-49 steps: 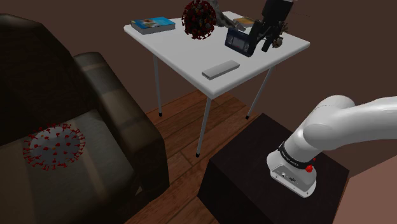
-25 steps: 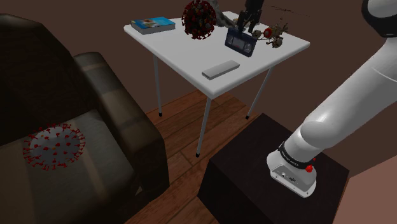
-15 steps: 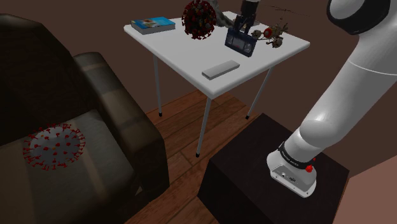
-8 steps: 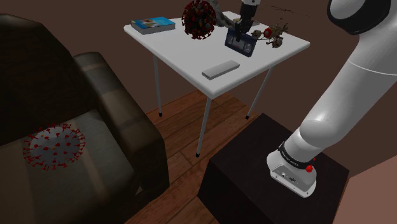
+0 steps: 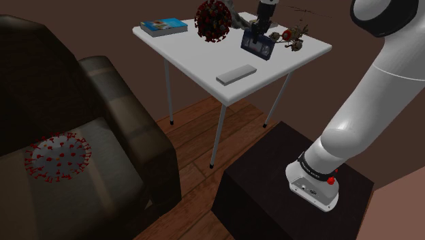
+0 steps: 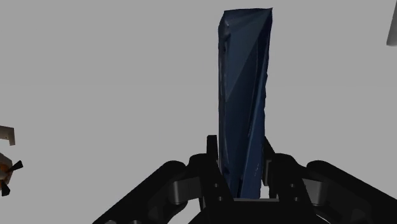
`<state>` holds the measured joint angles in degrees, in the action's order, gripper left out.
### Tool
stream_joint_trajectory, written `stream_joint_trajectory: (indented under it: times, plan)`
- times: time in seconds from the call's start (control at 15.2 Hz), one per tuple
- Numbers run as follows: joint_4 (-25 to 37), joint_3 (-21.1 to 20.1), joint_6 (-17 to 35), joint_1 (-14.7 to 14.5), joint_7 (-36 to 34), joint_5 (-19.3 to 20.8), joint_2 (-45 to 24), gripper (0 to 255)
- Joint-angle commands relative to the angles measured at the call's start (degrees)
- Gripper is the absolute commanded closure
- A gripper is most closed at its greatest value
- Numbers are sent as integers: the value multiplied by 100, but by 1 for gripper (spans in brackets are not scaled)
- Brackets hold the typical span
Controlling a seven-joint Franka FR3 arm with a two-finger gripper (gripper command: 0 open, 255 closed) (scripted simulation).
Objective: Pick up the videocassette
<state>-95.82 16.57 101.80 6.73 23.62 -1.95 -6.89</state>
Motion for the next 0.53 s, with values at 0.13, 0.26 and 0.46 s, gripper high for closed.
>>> stream_joint_trajectory:
  times: [0.13,0.26,0.46]
  plan:
    - [292,6,-294,7,2,2,4,255]
    - [462,8,-452,12,4,-1,-9,255]
    - [733,12,-694,20,8,-9,-40,255]
